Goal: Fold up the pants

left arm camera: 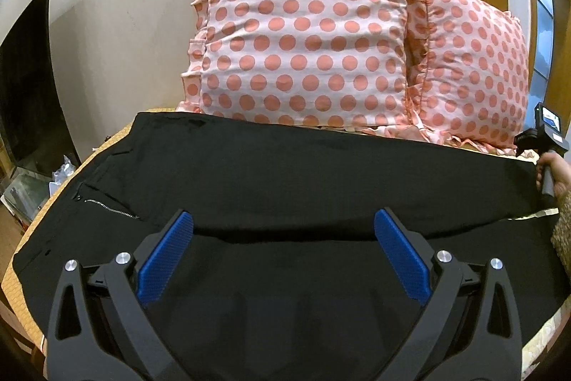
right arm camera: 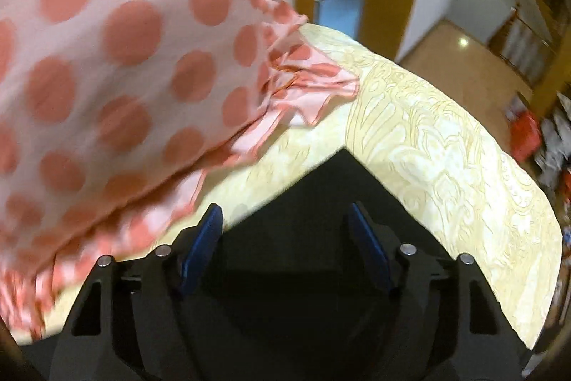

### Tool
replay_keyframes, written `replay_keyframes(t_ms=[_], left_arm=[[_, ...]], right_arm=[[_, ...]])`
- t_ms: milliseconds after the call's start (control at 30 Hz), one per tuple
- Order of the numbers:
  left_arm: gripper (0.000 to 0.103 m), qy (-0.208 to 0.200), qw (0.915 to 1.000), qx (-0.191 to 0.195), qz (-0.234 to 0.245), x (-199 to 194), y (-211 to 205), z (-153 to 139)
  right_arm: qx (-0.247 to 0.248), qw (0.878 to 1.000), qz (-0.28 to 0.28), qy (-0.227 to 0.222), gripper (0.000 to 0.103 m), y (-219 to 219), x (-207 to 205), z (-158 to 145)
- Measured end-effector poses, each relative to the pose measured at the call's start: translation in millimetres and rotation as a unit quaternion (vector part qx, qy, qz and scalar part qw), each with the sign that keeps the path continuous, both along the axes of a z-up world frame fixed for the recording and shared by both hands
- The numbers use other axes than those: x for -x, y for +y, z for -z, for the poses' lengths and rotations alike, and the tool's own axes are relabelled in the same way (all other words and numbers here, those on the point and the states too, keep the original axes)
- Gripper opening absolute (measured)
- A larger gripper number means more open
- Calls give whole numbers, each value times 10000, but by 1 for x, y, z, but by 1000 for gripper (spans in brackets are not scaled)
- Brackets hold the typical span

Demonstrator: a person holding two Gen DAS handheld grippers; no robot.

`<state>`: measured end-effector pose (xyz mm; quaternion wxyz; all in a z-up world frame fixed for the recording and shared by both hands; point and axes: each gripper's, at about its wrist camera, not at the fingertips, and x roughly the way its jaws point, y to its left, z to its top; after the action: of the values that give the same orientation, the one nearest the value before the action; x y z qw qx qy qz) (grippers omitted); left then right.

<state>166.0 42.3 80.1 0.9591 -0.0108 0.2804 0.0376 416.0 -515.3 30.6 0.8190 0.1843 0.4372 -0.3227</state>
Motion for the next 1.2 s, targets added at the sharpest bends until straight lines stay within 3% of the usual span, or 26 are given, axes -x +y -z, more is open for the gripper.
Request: replay_keyframes(t_ms=[200,300,367,433,467,533,633,800,1000,1100,1200], left_arm=[[101,142,9999,10,-47,-6,7,11],[101,163,9999,31,-36,-6,9,13],[101,138,9999,37,-17,-3,10,12],[101,121,9999,51,4,-1,10,12],[101,115,9999,70,26,0,10,11],[101,107,9999,97,65,4,11,11],[101,90,9999,97,82,9,11,10],[101,-70,9999,99,19,24,18,2],[101,-181,9997,179,9,37,24,-1],[101,-213,9996,197,41,43,24,-1],[101,-219,9994,261,65,46,25,0]], right_arm=[[38,9988,226,428,73,-7,-25,16],[165,9988,228,394,68,-14,-23,20],[57,9995,206,250,57,-16,-10,20],[-155,9997,197,61,36,-18,4,19],[-212,9996,144,-76,33,-21,12,20],[-419,9985,30,-341,17,-26,23,20],[-1005,9905,-30,-936,4,-36,46,20],[-1153,9758,-287,-1837,3,-34,90,-1],[-1187,9506,-760,-2767,3,-8,188,-30],[-1058,9440,-926,-2984,3,13,243,-33],[-1124,9413,-876,-3060,3,23,289,-18]])
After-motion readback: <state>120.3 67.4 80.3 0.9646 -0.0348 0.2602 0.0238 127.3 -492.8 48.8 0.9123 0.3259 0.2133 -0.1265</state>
